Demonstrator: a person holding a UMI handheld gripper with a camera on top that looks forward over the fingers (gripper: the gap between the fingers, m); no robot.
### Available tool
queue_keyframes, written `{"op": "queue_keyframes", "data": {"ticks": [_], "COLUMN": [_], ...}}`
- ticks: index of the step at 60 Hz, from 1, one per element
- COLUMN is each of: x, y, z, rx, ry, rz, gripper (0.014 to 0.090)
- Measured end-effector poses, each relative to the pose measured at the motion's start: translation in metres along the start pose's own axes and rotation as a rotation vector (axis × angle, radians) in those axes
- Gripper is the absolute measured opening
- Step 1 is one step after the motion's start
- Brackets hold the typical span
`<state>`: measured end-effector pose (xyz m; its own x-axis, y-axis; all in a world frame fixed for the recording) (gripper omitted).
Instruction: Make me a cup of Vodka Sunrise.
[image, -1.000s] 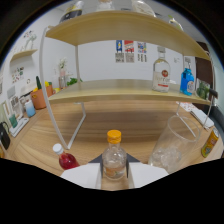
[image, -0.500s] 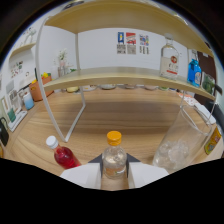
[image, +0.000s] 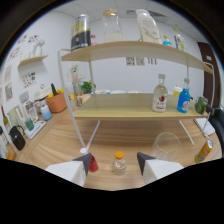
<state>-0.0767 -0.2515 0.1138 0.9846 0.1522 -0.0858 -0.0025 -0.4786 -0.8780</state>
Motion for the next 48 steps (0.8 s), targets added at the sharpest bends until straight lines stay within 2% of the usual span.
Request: {"op": "queue_keyframes", "data": {"ticks": [12,29,36,48], "x": [0.010,0.065,0.094,0.133], "y": [-0.044,-0.020,-0.059,-0.181], "z": [-0.070,-0.121,-0.131,-0.128], "rx": [0.103,0.085,0.137,0.298], "ry": [0.027,0.129,0.165,0.159], "rz": [-0.009,0.013,0.025,0.023], "gripper": [0.0856,0.0864,0.0864,0.0856]}}
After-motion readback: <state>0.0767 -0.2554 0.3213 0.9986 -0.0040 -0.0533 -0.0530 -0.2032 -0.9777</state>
